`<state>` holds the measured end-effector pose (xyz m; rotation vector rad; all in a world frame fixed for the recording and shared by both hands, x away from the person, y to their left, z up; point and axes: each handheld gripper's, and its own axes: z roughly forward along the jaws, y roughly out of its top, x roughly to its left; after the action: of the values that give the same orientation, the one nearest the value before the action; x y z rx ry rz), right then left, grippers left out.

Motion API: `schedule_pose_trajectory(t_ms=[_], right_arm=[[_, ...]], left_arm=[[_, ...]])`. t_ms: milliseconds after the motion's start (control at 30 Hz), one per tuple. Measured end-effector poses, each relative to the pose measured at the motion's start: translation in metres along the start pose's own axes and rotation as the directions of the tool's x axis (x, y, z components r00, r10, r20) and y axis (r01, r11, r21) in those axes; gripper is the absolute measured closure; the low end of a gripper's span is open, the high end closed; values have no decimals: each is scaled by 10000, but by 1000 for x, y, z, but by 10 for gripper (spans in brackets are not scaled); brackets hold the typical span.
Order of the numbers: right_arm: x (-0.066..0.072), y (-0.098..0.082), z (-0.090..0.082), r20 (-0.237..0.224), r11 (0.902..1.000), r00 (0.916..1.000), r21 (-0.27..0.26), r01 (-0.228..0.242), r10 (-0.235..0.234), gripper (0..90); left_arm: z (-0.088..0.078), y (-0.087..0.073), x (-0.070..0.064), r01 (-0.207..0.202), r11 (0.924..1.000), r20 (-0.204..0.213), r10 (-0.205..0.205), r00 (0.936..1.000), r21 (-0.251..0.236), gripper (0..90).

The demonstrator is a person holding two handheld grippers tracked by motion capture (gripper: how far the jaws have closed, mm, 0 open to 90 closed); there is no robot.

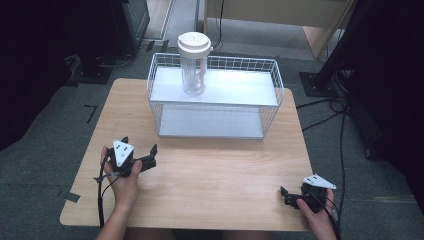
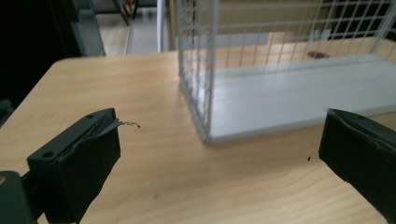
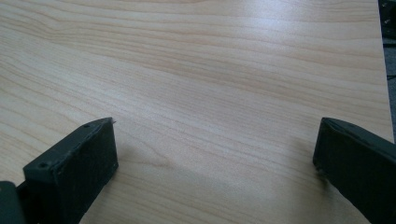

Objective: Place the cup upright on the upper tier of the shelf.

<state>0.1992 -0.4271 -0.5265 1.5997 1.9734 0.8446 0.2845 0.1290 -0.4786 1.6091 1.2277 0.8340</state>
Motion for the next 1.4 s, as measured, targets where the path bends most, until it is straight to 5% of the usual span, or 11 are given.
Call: schedule_pose_trajectory(t_ms=[433, 800, 867, 1033, 1100, 1200, 1300, 1400], right_arm=[[0, 0, 0, 1, 10000, 10000, 3, -2, 2, 0], [0, 0, 0, -2, 10000, 10000, 9, 2, -2, 0], [0, 0, 0, 2, 10000, 10000, 9, 3, -3, 0], [0, 0, 0, 19, 10000, 10000, 5, -9, 9, 0], [0, 0, 0, 17, 10000, 10000, 5, -9, 9, 0], [0, 0, 0, 18, 10000, 10000, 5, -9, 9, 0], [0, 0, 0, 19, 10000, 10000, 7, -10, 10, 0], [1, 0, 0, 78, 10000, 9999, 8, -69, 69, 0]], left_arm=[[-24, -34, 49, 164, 9922, -510, -102, 9986, 1235, 0], [-35, -49, 69, -421, 9720, -1319, 742, 9885, 2312, 0], [-40, -51, 75, -129, 9708, -1433, 485, 9885, 2395, 0], [-41, -52, 79, -170, 9598, -1513, 616, 9866, 2800, 0], [-42, -52, 83, 133, 9605, -1159, 198, 9931, 2780, 0], [-41, -52, 87, 553, 9589, -1230, -215, 9922, 2784, 0], [-38, -51, 83, 242, 9513, -1390, 198, 9901, 3073, 0], [-32, -52, 72, -709, 9281, -1324, 1272, 9830, 3656, 0]])
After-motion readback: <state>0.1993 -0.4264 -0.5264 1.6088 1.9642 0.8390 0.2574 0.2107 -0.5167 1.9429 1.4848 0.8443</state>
